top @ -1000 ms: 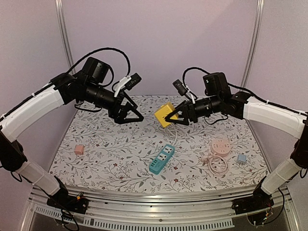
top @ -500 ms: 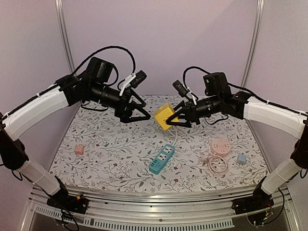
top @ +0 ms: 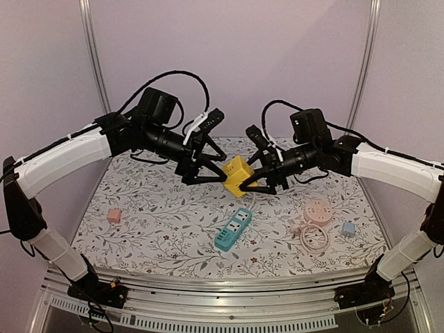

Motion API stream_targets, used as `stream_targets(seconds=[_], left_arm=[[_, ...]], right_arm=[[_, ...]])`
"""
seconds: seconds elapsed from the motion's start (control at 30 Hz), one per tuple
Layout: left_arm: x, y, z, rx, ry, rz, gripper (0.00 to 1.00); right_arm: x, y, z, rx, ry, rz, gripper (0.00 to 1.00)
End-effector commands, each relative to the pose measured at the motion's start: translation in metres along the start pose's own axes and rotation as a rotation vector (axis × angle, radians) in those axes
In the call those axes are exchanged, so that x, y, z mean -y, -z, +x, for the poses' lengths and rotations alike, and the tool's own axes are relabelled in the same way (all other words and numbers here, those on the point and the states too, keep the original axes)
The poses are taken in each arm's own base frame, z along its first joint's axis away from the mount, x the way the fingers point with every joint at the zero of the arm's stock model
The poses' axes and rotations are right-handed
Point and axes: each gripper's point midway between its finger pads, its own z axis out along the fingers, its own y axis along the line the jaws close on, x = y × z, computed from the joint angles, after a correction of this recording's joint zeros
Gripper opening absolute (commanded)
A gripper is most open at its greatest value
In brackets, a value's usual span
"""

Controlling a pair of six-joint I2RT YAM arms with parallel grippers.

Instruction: Insert the plug

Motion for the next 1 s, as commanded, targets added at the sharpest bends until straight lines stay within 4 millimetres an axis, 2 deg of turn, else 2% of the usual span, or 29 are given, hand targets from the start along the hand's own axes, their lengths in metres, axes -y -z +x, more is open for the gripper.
stream_targets(seconds=[0.0,0.17,0.37,0.97], left_arm=[[0.011,-0.008,0.000,-0.020,-0.044,0.032,0.97],[0.009,-0.015,0.000,-0.060,-0.111,-0.024,0.95],[-0.006,-0.022,0.005,-0.111,-0.107,-0.103,0.87],[0.003,-0.030,0.018,-0.180,-0.144,-0.076,0.81]], right_arm=[[-0.008,0.007,-0.015,0.025,0.099,0.004,0.00],[-0.011,0.006,-0.014,0.019,0.096,-0.017,0.00],[-0.011,0.003,-0.015,0.015,0.108,-0.016,0.00],[-0.014,-0.003,-0.015,-0.004,0.105,-0.031,0.00]])
